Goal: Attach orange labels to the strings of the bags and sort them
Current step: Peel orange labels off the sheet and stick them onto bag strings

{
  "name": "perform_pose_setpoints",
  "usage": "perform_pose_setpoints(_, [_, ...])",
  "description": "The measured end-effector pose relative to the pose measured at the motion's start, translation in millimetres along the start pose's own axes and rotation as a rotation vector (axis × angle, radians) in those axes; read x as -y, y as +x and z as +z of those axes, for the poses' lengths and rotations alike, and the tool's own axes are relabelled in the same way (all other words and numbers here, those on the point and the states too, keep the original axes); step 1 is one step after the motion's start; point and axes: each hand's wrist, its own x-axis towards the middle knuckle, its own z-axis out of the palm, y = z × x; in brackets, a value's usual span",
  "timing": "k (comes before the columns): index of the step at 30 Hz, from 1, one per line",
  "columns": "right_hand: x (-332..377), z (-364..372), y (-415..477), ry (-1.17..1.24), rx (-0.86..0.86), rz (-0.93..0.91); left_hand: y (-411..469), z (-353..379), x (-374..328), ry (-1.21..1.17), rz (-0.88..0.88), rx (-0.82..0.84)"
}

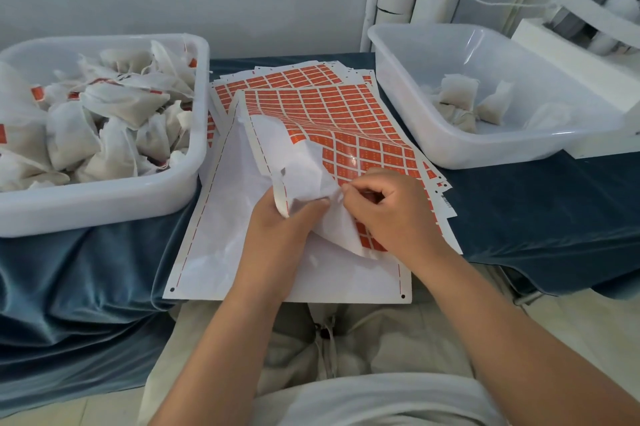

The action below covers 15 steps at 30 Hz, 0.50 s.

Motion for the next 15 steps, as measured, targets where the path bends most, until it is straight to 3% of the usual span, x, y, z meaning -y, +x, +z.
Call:
perform_pose_setpoints(7, [5, -6, 2, 0.16, 0.001, 0.106, -3, -1, -3, 0.048, 0.0, 0.003])
perform_pose_setpoints(15, [1, -3, 2, 0.127, 0.003, 0.09, 3, -5, 6, 0.043, -0.088, -0.079])
